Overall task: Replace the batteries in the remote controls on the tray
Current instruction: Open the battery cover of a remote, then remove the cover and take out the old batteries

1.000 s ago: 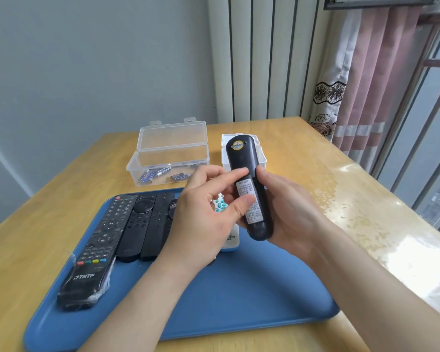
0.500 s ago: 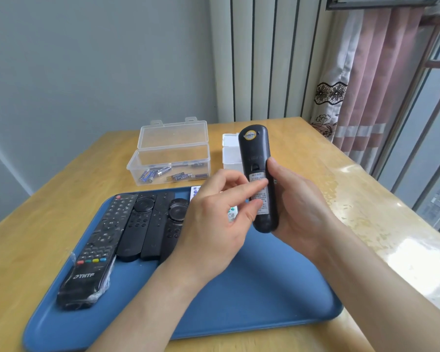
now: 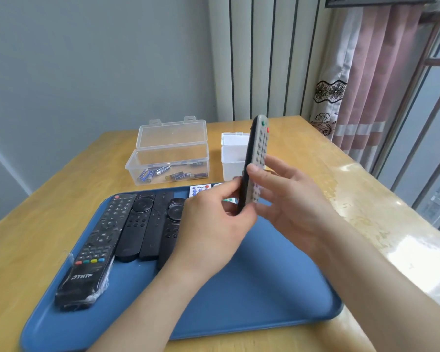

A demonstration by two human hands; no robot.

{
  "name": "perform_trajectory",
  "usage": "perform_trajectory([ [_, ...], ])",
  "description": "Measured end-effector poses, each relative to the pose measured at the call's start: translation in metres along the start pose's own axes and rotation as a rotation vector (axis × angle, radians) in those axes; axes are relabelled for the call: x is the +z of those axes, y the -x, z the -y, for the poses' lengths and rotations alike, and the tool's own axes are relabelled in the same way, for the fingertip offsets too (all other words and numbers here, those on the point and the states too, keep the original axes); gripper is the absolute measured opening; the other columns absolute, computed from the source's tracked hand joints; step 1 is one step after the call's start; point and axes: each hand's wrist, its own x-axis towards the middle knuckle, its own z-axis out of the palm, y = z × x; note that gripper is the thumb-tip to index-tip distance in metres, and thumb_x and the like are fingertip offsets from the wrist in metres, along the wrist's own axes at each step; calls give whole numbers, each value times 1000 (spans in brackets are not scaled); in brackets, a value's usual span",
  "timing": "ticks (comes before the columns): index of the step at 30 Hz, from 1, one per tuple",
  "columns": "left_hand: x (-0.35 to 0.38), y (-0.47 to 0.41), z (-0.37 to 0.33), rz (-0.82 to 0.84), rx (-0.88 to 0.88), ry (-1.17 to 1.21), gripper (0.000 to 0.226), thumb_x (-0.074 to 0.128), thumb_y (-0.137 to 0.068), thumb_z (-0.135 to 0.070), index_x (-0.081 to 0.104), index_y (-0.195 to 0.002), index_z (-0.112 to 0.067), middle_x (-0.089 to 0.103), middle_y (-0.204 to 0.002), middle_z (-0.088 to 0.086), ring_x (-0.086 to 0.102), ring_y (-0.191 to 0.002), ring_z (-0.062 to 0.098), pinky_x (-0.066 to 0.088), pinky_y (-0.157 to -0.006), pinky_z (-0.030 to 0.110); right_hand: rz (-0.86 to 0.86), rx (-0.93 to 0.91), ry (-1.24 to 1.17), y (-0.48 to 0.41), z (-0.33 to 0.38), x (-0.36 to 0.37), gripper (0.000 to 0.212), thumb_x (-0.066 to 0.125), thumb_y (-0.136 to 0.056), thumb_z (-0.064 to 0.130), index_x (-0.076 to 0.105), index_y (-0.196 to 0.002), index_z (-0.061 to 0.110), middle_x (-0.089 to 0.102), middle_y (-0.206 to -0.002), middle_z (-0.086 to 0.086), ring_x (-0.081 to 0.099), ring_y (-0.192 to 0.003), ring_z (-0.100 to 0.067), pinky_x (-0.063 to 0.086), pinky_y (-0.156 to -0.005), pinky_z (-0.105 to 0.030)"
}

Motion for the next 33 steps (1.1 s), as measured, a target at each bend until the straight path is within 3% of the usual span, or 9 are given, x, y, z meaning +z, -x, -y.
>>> perform_trajectory([
  [3, 1, 2, -4, 161, -161, 285, 29, 63, -92, -13, 65, -112, -33, 76, -93, -10, 72, -87, 9, 54, -92, 40, -34, 20, 277, -3, 13, -17, 29, 65, -91, 17, 67, -120, 13, 74, -104, -10, 68, -88, -20, 56, -79, -37],
  [6, 8, 3, 0, 213, -236, 257, 45, 62, -94, -19, 46, -134, -31, 77, -88, -5, 73, -84, 12, 55, -90, 39, -85, 46, 426, -3, 18, -29, 36, 70, -88, 12, 63, -123, 13, 75, -92, -12, 69, -74, -16, 58, -70, -30],
  [8, 10, 4, 4, 214, -213, 36, 52, 62, -92, -30, 40, -139, -34, 74, -81, -12, 70, -83, 8, 54, -88, 36, -114, 72, 536, -3, 19, -32, 44, 72, -86, 11, 59, -128, 11, 73, -97, -20, 71, -77, -21, 62, -71, -32],
  [10, 9, 4, 6, 200, -120, -210, 38, 62, -91, -34, 53, -128, -39, 71, -79, -15, 64, -81, 3, 50, -85, 29, -143, 121, 678, -5, 18, -35, 54, 73, -85, 11, 51, -135, 9, 71, -94, -18, 73, -72, -19, 62, -66, -32],
  [13, 8, 7, 7, 204, 46, -485, 21, 57, -92, -31, 68, -109, -35, 67, -97, -15, 56, -94, 6, 43, -87, 24, -218, 108, 1239, -9, 11, -42, 54, 74, -86, 25, 52, -134, 9, 66, -92, -7, 70, -76, -23, 60, -71, -40],
  [16, 8, 7, 14, 242, 139, -692, 26, 49, -95, -35, 64, -116, -34, 58, -117, -17, 42, -114, 8, 36, -97, 23, -312, 0, 1724, -9, 7, -45, 47, 66, -89, 36, 54, -130, 15, 58, -112, -6, 59, -102, -28, 51, -84, -38],
  [23, 3, 4, 24, 378, 74, -953, 49, 41, -94, -55, 42, -135, -27, 31, -151, -4, 27, -137, 17, 31, -108, 34, -23, 40, 1783, -10, 1, -36, 55, 65, -86, 50, 52, -137, 32, 44, -123, -3, 41, -116, -25, 35, -93, -30],
  [28, 1, 4, 21, 288, 151, -979, 41, 47, -91, -54, 49, -123, -28, 51, -121, -9, 44, -116, 18, 42, -86, 33, -94, 4, 1876, -8, -2, -36, 45, 61, -90, 47, 56, -131, 30, 46, -114, -4, 46, -108, -26, 34, -78, -30],
  [33, 2, 2, 22, 257, 55, -1014, 66, 50, -80, -71, 44, -125, -23, 50, -125, -2, 39, -122, 21, 40, -91, 33, -185, -263, 1735, -6, -12, -19, 24, 45, -97, 22, 64, -108, 13, 59, -101, -7, 52, -91, -27, 44, -75, -36],
])
